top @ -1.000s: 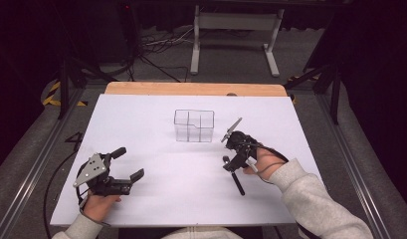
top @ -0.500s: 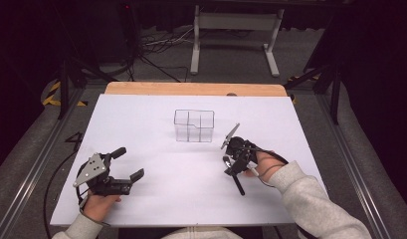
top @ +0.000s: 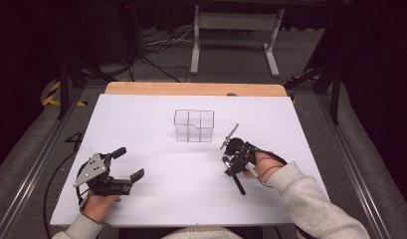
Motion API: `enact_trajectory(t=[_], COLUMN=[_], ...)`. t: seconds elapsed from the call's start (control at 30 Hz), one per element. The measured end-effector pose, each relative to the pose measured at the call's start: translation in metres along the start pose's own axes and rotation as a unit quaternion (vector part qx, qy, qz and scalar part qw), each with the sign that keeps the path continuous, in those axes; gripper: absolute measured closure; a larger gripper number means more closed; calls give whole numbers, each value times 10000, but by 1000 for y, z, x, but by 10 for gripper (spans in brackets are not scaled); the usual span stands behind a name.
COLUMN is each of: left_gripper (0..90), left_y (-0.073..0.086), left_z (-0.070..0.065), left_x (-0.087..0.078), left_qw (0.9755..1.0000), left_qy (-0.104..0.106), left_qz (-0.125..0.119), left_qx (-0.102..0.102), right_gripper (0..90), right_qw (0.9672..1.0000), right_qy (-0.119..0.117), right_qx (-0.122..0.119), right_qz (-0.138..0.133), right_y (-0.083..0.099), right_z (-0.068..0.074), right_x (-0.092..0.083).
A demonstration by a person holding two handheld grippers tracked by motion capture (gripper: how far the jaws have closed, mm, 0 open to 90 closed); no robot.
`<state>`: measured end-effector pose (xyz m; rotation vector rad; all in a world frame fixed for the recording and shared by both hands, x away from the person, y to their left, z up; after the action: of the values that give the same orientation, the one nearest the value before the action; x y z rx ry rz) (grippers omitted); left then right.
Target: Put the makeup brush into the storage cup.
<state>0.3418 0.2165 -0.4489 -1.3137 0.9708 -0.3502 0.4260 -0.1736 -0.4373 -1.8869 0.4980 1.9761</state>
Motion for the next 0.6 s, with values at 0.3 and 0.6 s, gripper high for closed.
enact_trajectory(t=[0.3, 0.6], left_gripper=[30, 30], left_y=[0, 0], left_z=[0, 0], left_x=[0, 0], left_qw=[10000, 10000], left_qy=[2, -1], left_qz=[2, 2], left_qx=[0, -10], right_gripper=[616, 756], right_qw=[9998, 9992], right_qy=[27, 59], right_qx=[87, 145], right_qz=[194, 375], right_y=[-1, -2], right_z=[1, 2], right_x=[0, 1])
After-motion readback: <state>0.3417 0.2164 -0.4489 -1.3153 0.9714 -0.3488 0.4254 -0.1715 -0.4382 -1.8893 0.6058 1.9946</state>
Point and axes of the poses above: each handheld gripper's, and its own axes: x roughly forward along the jaws, y roughly out of its underside, z roughly to its left, the point moved 2 cm from there along x, roughly forward along the jaws, and after that the axes turned 14 degrees about z, right-handed, at the moved point
